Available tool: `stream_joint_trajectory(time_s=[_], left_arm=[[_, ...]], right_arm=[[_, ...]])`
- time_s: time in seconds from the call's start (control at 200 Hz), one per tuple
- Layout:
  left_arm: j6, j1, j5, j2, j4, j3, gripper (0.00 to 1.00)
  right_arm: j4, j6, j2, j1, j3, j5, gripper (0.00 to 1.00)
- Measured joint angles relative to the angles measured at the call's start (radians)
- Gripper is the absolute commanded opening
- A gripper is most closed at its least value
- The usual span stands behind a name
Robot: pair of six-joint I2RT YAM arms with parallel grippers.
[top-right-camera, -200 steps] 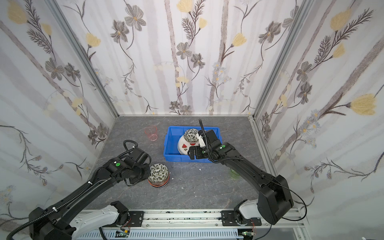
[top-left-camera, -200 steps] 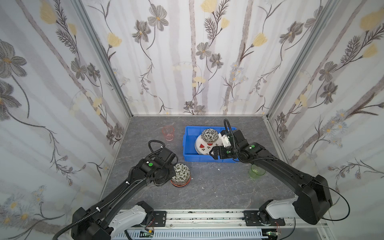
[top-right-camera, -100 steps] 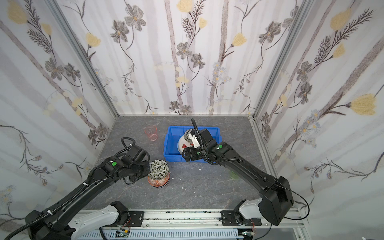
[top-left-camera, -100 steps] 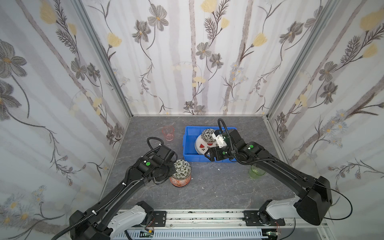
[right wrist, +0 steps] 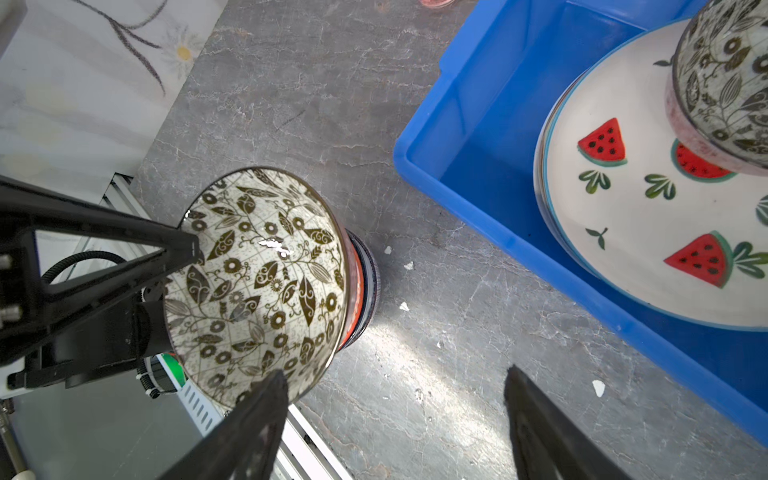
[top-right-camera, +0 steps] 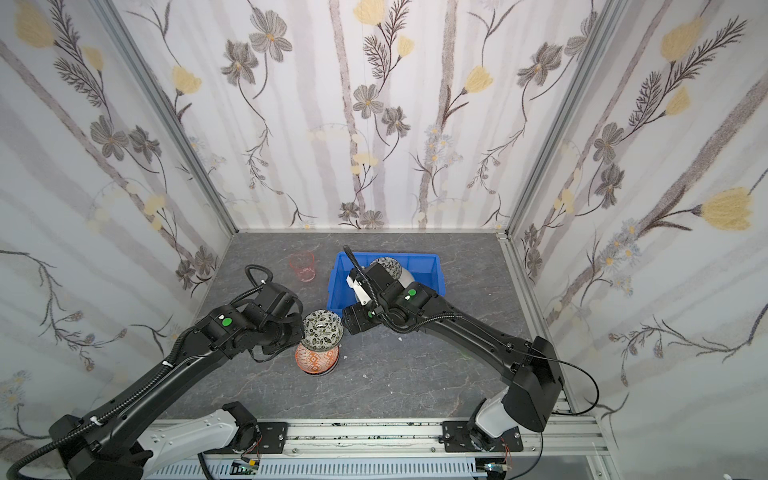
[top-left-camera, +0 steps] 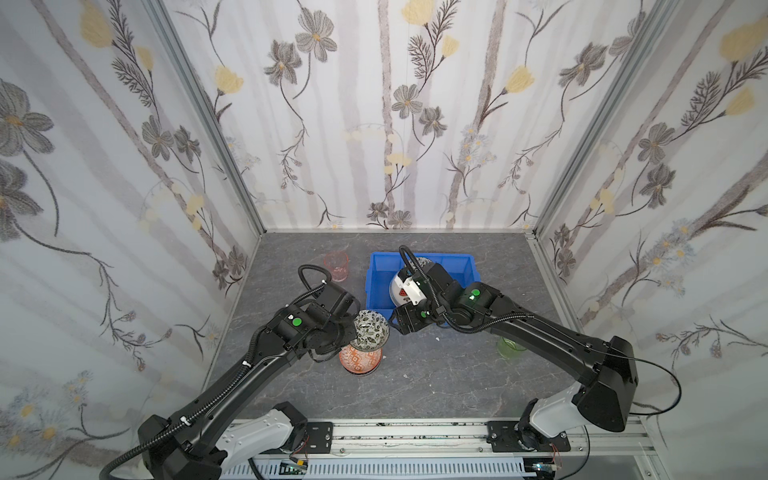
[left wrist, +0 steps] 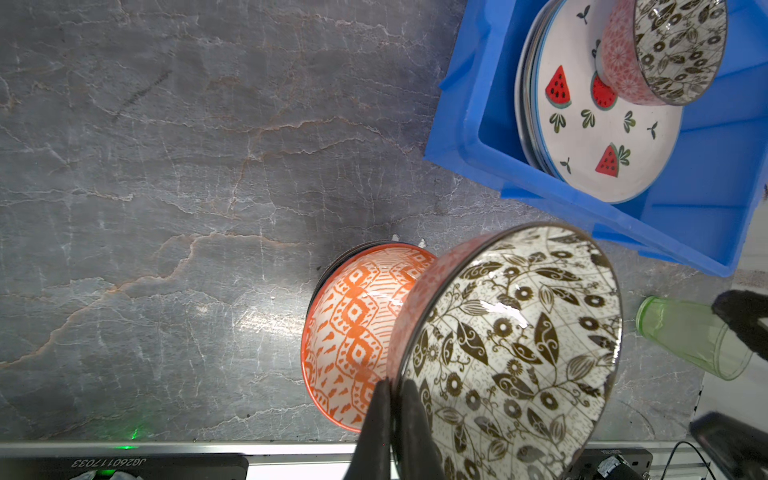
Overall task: Place the mixed dishes into the plastic bin
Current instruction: 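Grasp the bowl rim with the right gripper beside the left gripper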
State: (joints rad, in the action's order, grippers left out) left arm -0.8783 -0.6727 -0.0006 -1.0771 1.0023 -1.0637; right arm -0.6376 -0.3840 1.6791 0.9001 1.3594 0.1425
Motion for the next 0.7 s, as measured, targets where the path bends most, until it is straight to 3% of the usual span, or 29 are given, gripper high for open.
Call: stream_joint_trajectory(time_s=[0.425, 0.699], left_arm=[[-0.013, -0.053, -0.029, -0.055, -0.005, -0.055, 0.0], [-0.016, -0.067, -0.029, -0.065, -0.016, -0.055, 0.0]], right_arm=[[-0.038, 0.001, 0.097, 0.021, 0.066, -0.019, 0.63], [-0.038, 0.002, 0.142, 0.022, 0.092, -0.01, 0.39]])
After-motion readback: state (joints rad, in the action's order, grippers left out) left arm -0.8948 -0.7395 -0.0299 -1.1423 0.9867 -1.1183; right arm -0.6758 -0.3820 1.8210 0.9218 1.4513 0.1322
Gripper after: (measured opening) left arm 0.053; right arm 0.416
